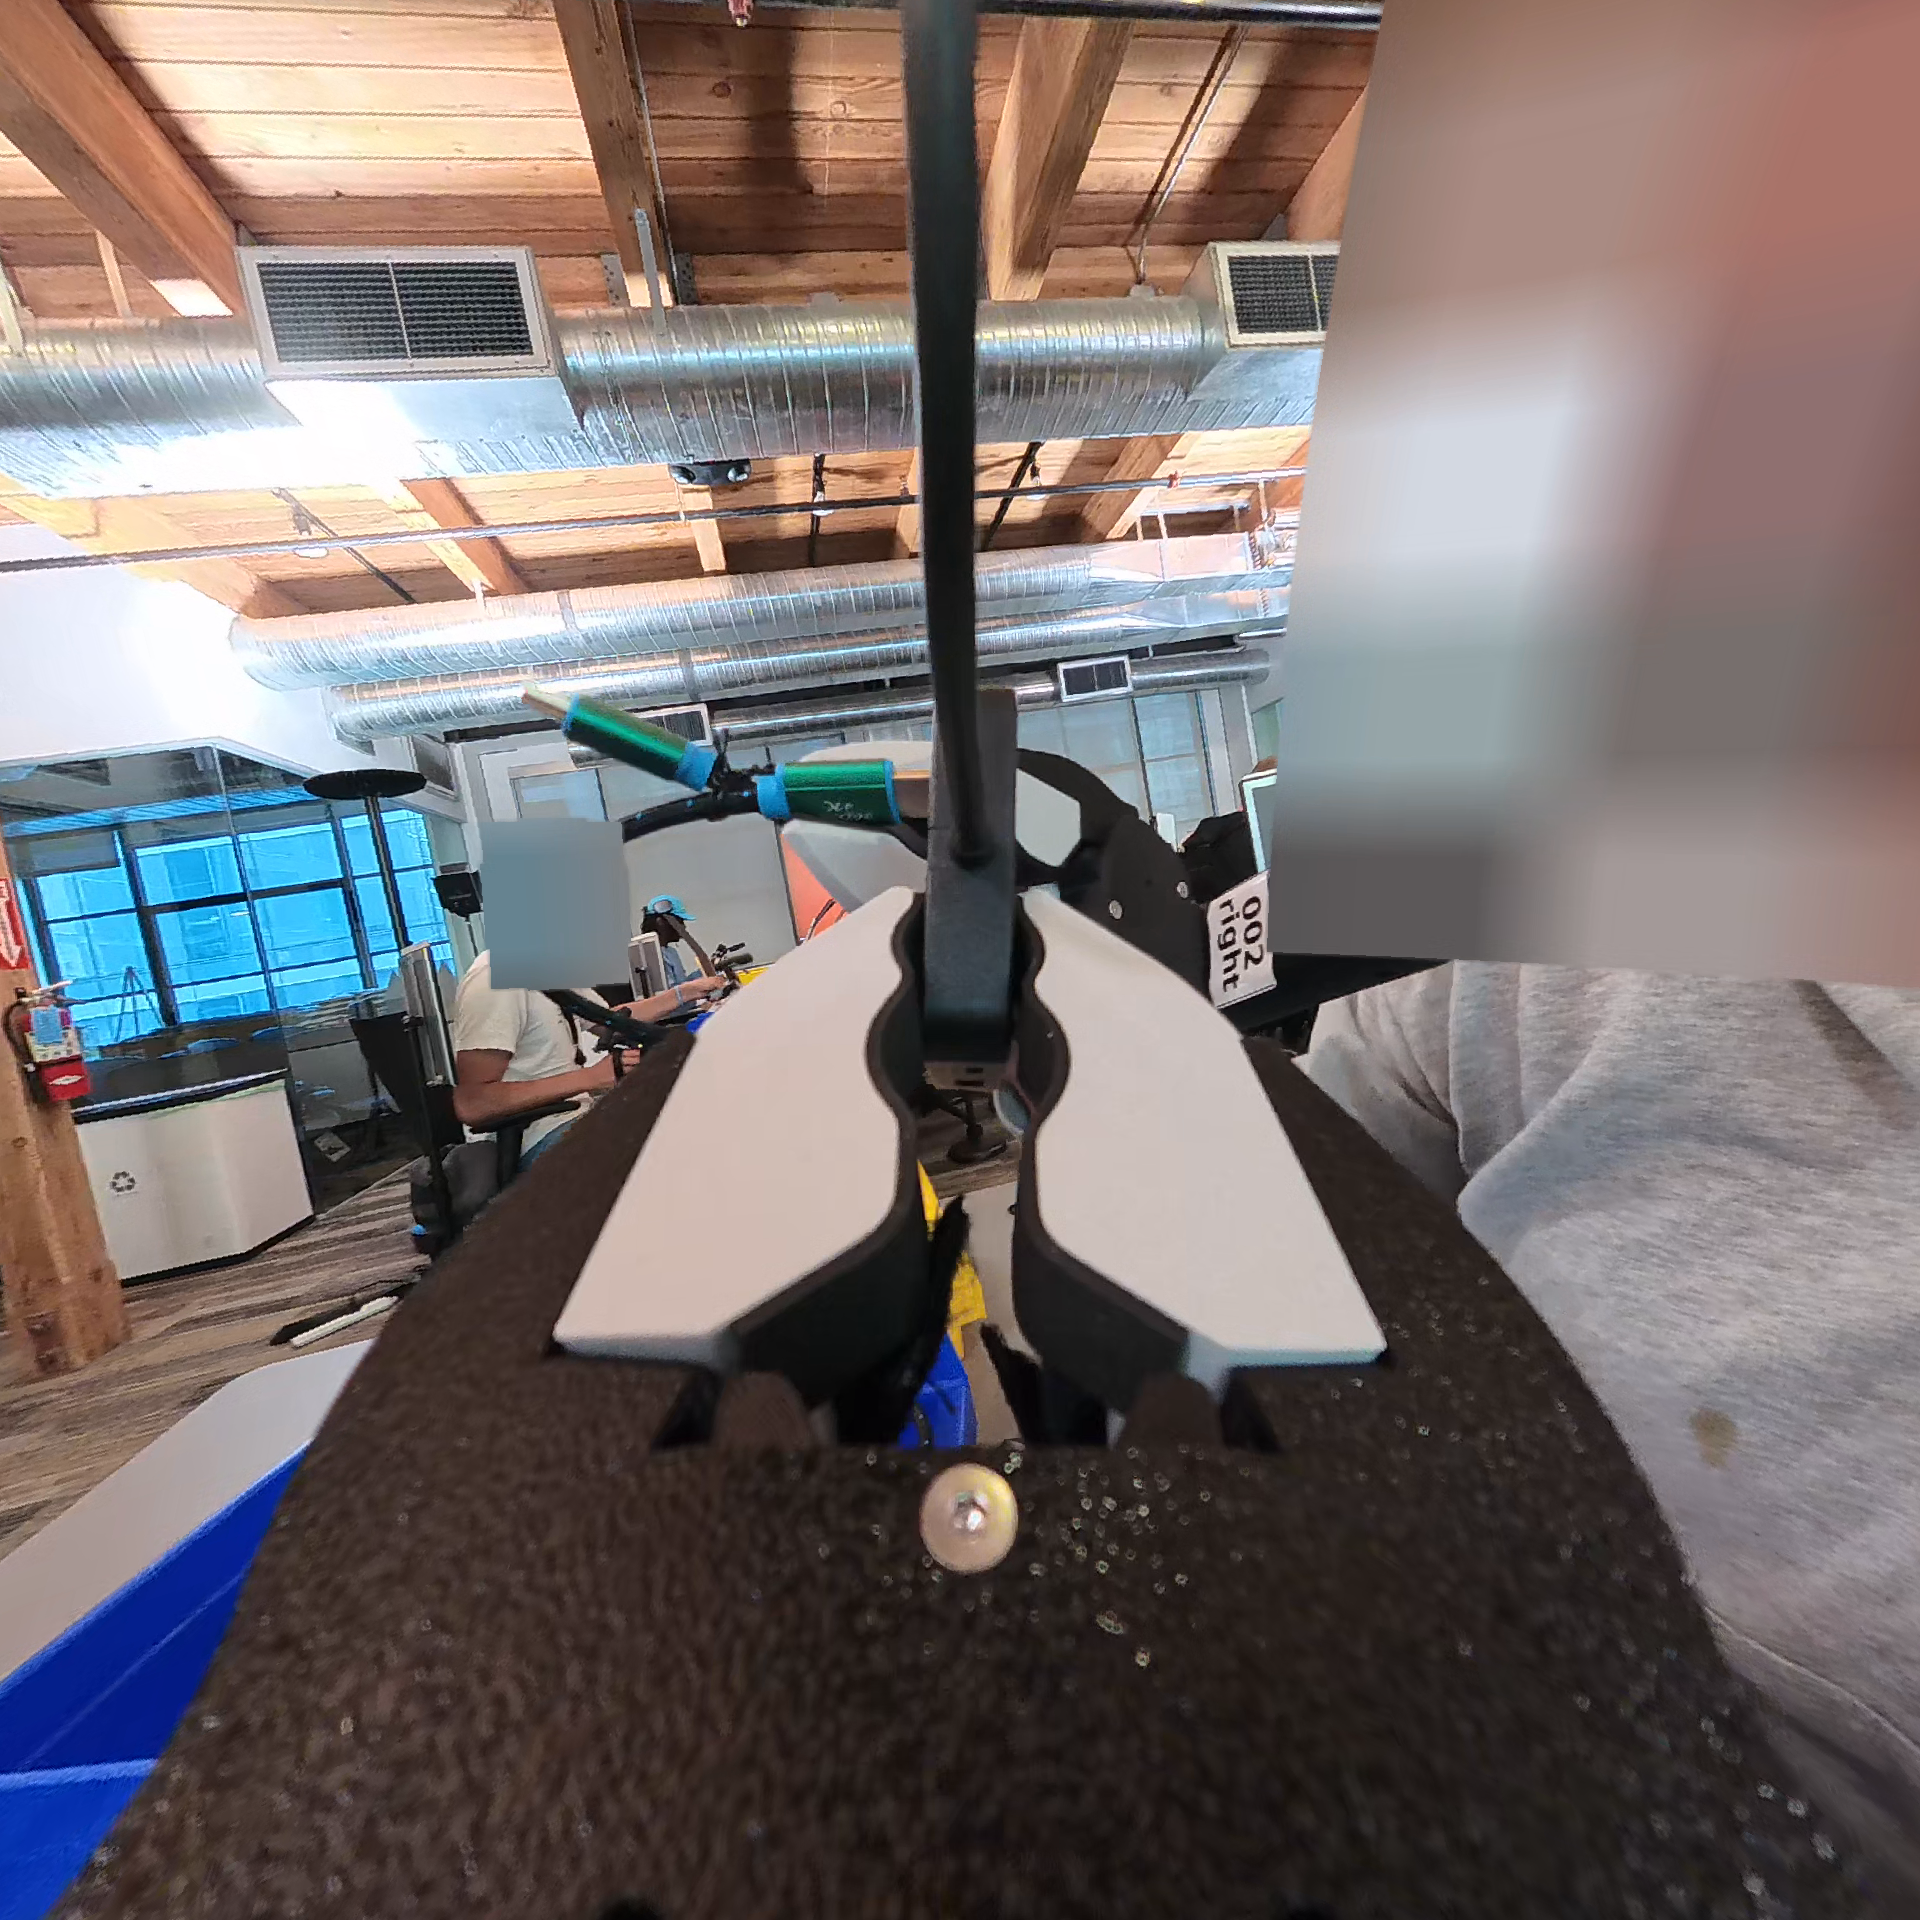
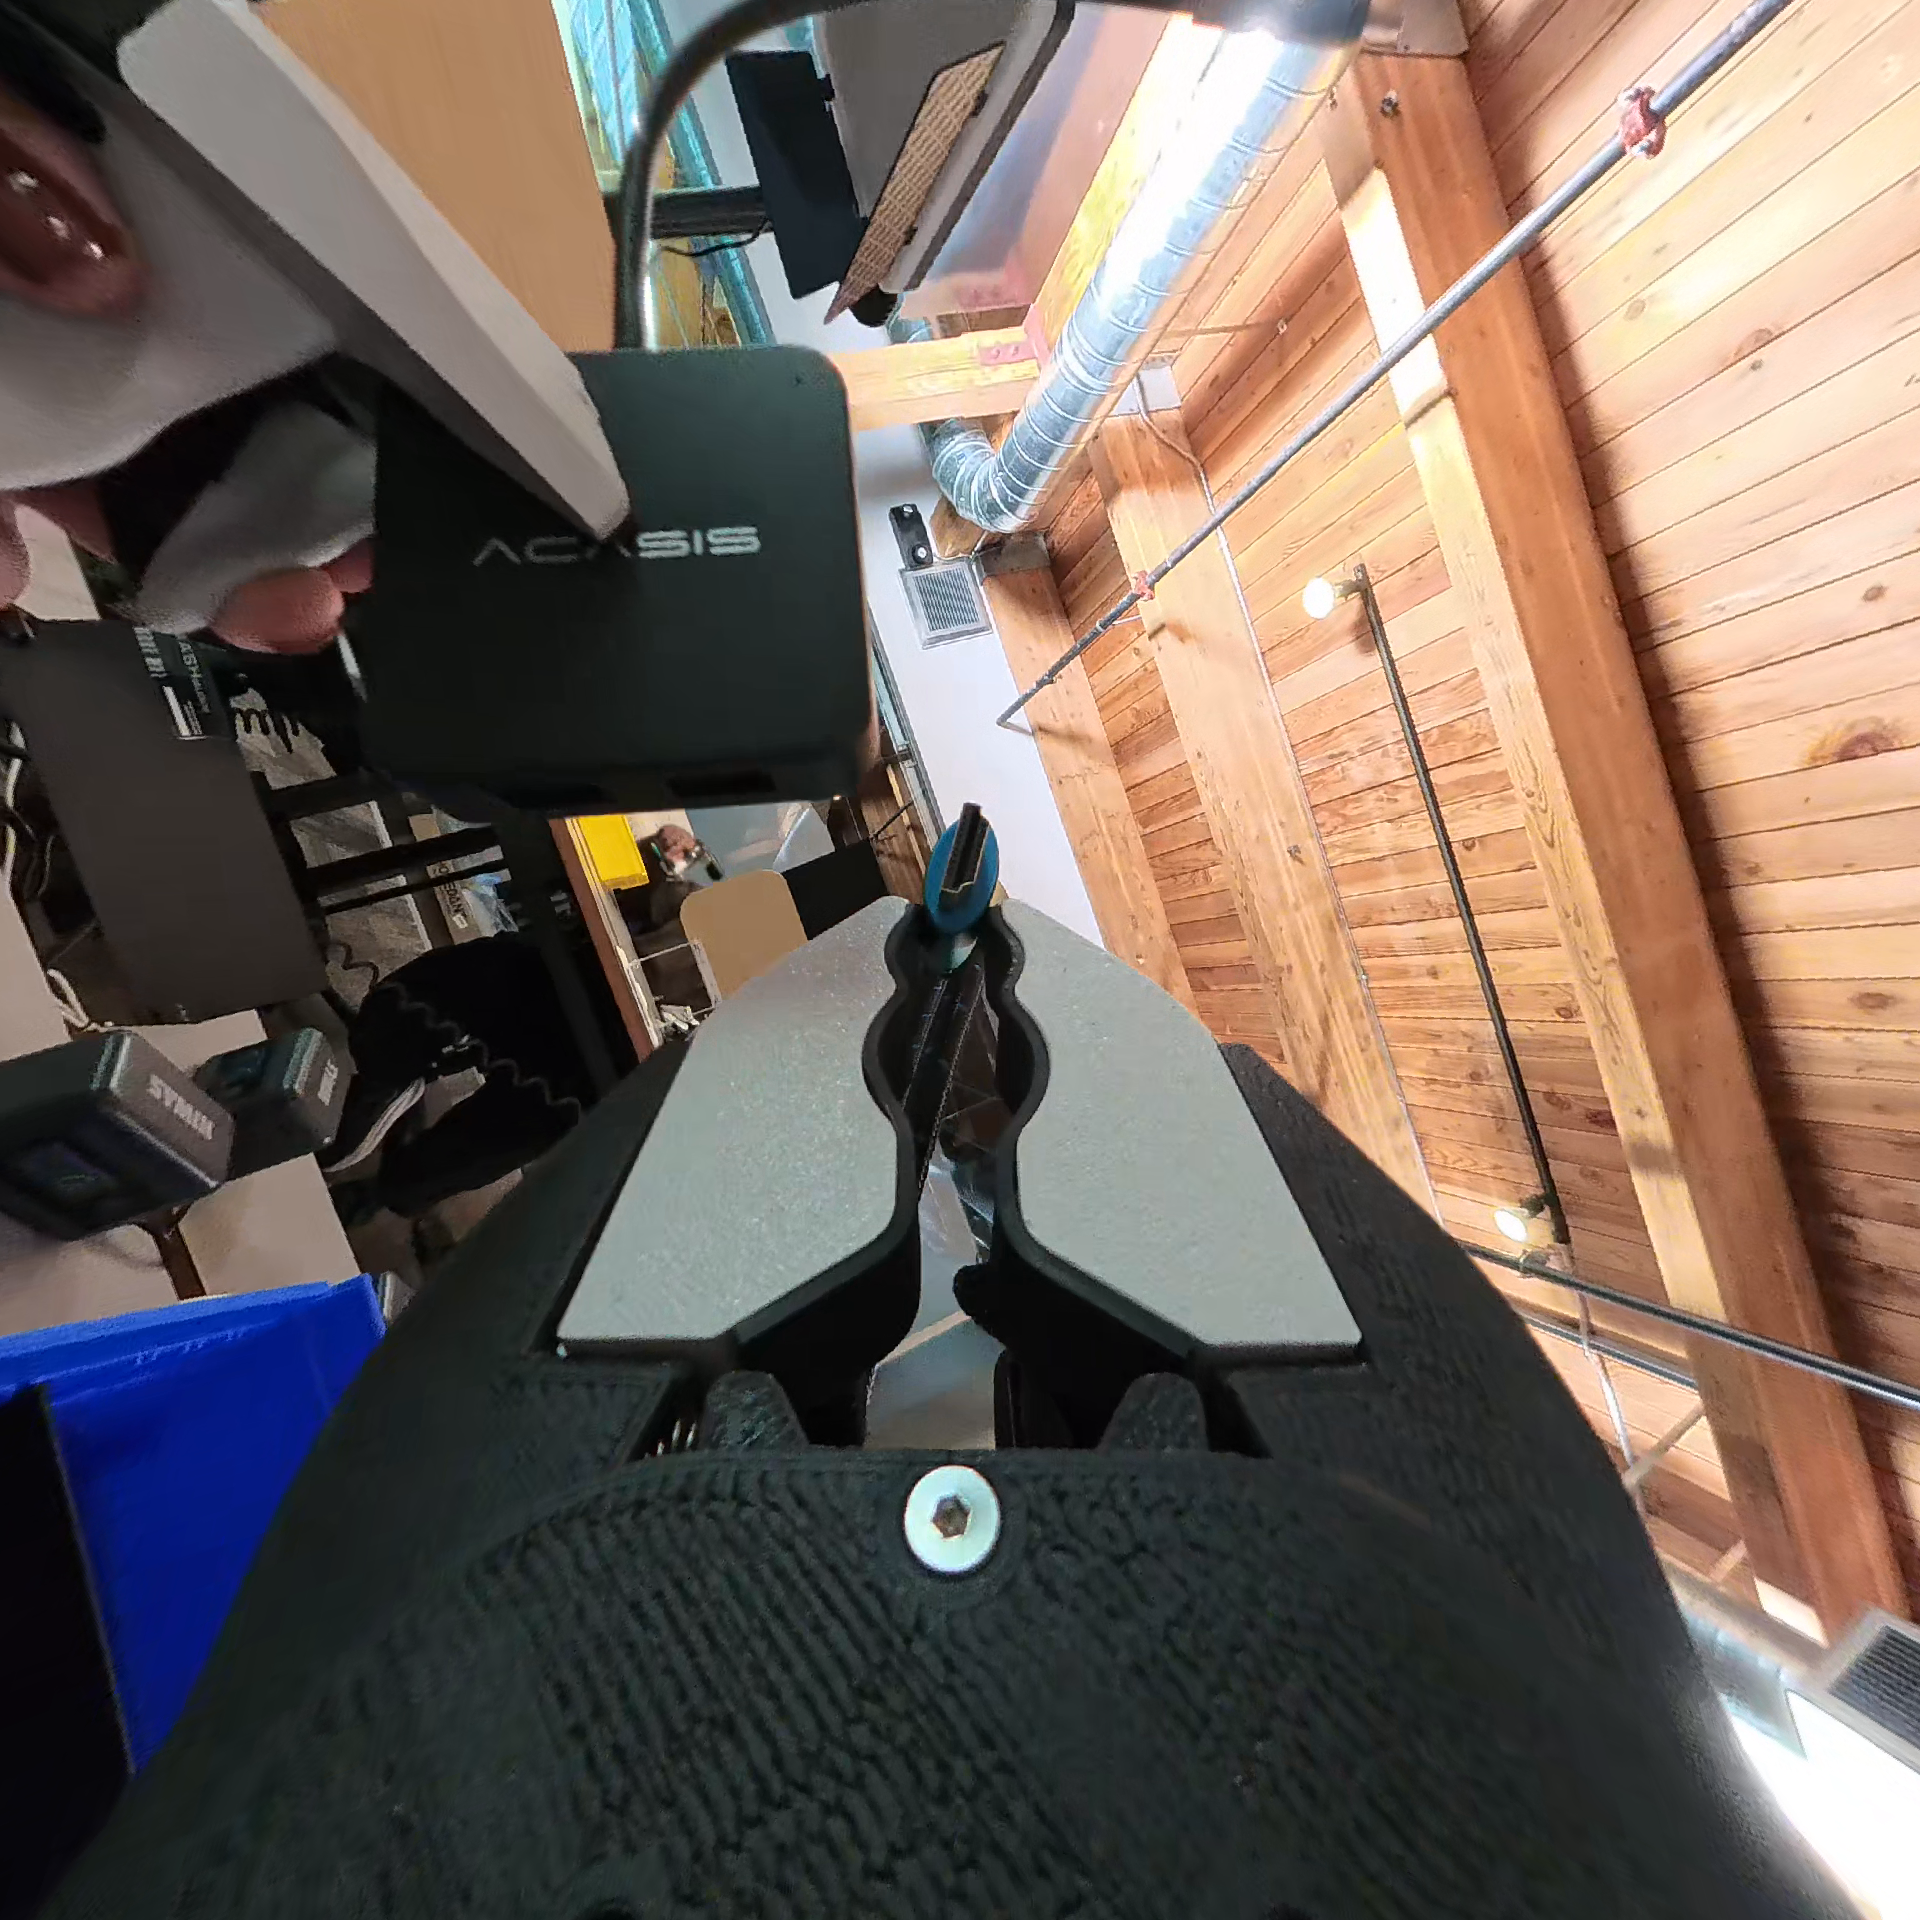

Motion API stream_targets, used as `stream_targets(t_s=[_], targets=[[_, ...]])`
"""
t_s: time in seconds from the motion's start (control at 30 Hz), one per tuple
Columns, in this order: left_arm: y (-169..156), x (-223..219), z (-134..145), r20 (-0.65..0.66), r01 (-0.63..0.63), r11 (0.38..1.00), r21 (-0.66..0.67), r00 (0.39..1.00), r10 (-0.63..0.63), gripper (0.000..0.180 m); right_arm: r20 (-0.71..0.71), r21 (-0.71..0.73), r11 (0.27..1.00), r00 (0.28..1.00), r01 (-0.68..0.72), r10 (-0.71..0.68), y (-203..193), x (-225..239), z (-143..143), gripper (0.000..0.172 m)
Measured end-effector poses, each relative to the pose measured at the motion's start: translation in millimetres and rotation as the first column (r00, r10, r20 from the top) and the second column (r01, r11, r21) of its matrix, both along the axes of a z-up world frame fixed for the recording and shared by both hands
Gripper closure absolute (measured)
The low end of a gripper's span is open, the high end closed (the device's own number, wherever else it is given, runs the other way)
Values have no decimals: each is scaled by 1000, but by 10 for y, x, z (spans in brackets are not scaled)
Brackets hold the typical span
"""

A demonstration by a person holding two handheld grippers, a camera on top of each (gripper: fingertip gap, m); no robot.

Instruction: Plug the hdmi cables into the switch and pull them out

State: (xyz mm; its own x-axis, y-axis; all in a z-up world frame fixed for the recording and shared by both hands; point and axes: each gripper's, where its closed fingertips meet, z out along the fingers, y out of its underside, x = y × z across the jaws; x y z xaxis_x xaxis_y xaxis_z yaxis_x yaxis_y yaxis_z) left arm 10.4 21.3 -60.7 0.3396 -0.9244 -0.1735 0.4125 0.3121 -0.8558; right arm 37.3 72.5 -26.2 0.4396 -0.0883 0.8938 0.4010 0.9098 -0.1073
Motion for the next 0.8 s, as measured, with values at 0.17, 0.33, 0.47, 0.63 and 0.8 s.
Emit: stream_targets(t_s=[0.17, 0.33, 0.47, 0.63, 0.8], targets=[[-6, 2, 0, -11, -8, 1000, 8, 1000, 8, 167, 5, 19, 1000, 1000, 11, -11, -29, -2, -10, 162], [-13, 30, -5, -25, -6, 1000, 13, 1000, 6, 167, 2, 55, 998, 1000, 18, -18, -69, -20, 1, 162], [-7, 39, -12, -37, -14, 1000, 15, 999, 15, 167, 6, 55, 998, 1000, 15, -16, -76, -30, -2, 162], [-2, 34, -12, -35, -11, 1000, 14, 999, 11, 167, 9, 54, 998, 1000, 12, -13, -84, -40, -13, 162], [-2, 34, -11, -39, -13, 1000, 16, 999, 14, 167, 14, 57, 998, 1000, 11, -12, -93, -57, -27, 162]])
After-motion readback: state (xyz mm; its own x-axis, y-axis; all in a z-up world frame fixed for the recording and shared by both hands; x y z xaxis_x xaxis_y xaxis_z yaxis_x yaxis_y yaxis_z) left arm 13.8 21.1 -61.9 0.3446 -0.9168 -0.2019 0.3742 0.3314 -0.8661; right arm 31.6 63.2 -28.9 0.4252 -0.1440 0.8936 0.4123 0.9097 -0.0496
